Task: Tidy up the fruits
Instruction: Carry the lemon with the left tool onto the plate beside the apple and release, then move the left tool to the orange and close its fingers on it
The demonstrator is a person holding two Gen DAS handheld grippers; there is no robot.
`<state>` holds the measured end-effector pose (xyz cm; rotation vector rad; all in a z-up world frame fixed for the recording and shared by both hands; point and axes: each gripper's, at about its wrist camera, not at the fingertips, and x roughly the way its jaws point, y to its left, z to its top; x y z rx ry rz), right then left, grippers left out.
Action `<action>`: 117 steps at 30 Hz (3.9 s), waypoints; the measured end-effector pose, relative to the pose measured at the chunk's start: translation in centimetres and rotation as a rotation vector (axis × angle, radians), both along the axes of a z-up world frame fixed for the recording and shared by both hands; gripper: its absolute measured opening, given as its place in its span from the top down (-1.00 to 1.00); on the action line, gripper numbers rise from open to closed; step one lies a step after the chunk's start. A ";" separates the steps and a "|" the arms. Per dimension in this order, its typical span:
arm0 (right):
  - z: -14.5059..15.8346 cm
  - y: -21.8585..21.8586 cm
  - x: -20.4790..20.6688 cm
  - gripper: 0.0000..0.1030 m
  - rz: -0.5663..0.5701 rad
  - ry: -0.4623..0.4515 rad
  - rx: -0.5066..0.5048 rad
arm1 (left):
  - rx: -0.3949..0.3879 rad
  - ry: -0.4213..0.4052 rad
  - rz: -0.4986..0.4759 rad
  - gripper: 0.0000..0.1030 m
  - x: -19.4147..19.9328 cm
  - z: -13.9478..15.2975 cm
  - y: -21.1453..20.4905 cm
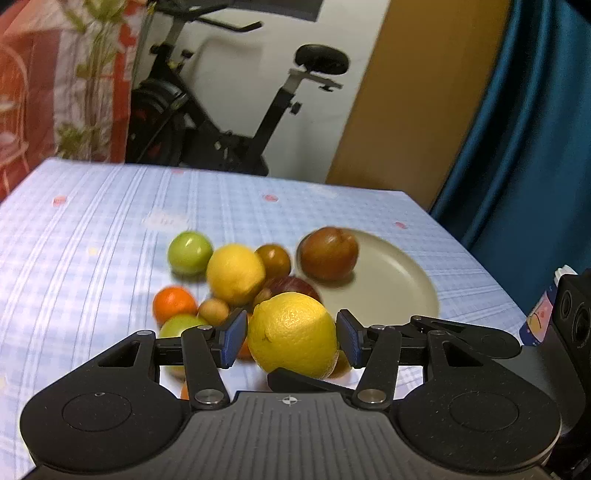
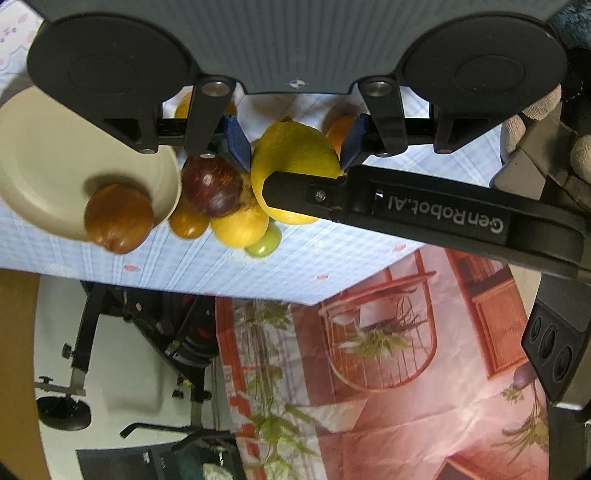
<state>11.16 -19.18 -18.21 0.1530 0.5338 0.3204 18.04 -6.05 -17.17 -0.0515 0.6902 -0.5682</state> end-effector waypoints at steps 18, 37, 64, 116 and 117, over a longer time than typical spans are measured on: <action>1.8 -4.1 -1.2 -0.09 -0.151 -0.061 0.090 | 0.043 -0.063 -0.126 -0.09 1.4 1.8 -4.8; 0.0 -8.6 0.7 -0.09 -0.280 -0.008 0.130 | 0.054 -0.001 -0.196 -0.09 5.5 -0.6 -9.0; -2.3 -8.4 3.2 -0.09 -0.279 0.045 0.086 | 0.094 0.026 -0.116 -0.11 7.9 -3.0 -9.9; -0.5 -4.7 -2.6 -0.10 -0.152 -0.007 -0.062 | 0.076 -0.088 0.255 -0.12 0.0 0.4 0.8; -0.5 -4.6 -2.6 -0.10 -0.148 -0.005 -0.063 | 0.072 -0.086 0.257 -0.12 0.1 0.4 0.9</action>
